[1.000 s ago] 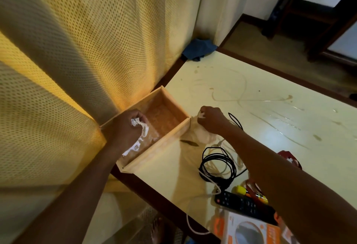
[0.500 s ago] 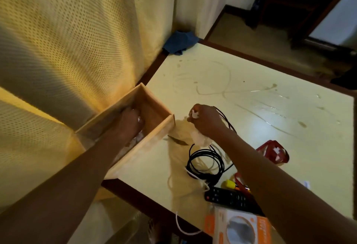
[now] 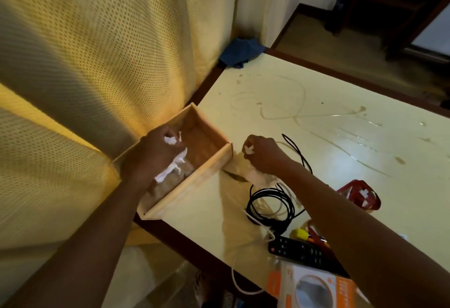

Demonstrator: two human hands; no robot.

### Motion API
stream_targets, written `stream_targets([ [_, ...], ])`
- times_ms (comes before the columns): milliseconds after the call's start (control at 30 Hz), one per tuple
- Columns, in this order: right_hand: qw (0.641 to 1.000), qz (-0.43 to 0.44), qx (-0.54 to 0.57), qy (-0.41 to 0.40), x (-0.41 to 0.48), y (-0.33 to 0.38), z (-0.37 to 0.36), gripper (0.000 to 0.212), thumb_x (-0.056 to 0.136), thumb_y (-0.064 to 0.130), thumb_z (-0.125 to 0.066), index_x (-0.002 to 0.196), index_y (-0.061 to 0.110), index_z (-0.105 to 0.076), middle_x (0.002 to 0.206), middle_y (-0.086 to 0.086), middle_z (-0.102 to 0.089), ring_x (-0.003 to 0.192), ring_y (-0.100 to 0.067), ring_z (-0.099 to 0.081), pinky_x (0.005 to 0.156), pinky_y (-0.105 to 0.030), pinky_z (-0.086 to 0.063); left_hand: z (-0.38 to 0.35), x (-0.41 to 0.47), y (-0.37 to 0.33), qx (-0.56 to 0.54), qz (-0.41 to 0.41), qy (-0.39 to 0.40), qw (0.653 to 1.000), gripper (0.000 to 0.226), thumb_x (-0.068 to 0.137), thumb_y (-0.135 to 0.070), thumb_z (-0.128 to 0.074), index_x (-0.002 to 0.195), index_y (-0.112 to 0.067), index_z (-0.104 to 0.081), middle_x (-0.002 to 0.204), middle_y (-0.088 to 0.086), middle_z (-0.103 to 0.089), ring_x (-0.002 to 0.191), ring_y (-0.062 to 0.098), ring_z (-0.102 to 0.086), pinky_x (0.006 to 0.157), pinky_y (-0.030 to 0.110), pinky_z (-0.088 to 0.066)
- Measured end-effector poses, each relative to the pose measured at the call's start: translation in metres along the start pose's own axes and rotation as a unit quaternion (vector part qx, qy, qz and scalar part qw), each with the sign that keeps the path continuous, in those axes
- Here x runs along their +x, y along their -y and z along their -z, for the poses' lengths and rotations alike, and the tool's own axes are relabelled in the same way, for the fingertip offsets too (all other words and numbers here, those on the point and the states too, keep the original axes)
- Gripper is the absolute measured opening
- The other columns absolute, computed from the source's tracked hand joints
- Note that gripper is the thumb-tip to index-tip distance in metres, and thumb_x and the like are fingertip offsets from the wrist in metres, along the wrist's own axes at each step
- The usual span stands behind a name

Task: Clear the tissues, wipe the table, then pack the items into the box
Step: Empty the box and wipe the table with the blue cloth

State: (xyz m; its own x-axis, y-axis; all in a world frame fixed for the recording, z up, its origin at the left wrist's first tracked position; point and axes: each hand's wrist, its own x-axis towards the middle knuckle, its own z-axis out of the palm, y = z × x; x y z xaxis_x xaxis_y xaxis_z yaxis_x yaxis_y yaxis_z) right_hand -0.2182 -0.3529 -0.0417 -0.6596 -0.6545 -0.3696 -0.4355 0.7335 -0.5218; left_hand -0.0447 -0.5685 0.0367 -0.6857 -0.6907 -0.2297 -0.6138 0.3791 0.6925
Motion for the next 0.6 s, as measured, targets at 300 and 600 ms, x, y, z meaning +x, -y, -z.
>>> stream_targets([
  [300, 0.996, 0.024, -0.077, 0.047, -0.022, 0.027, -0.026, 0.054, 0.083, 0.046, -0.08, 0.123, 0.016, -0.061, 0.115, -0.005, -0.063, 0.106, -0.024, -0.061, 0.08, -0.029, -0.043, 0.049, -0.016, 0.002, -0.022, -0.048, -0.016, 0.998, 0.011, 0.091, -0.015, -0.068, 0.082, -0.021, -0.066, 0.083, -0.009, -0.07, 0.081, 0.007, -0.063, 0.071, 0.028, -0.046],
  [600, 0.987, 0.055, -0.129, 0.073, -0.03, 0.04, -0.033, 0.027, 0.103, 0.027, -0.053, 0.124, 0.012, -0.061, 0.121, -0.008, -0.069, 0.108, -0.026, -0.067, 0.087, -0.032, -0.049, 0.004, -0.016, 0.033, 0.132, -0.044, 0.139, 0.981, 0.018, 0.087, -0.017, -0.08, 0.097, -0.027, -0.069, 0.092, 0.003, -0.072, 0.076, 0.016, -0.071, 0.06, 0.03, -0.057],
])
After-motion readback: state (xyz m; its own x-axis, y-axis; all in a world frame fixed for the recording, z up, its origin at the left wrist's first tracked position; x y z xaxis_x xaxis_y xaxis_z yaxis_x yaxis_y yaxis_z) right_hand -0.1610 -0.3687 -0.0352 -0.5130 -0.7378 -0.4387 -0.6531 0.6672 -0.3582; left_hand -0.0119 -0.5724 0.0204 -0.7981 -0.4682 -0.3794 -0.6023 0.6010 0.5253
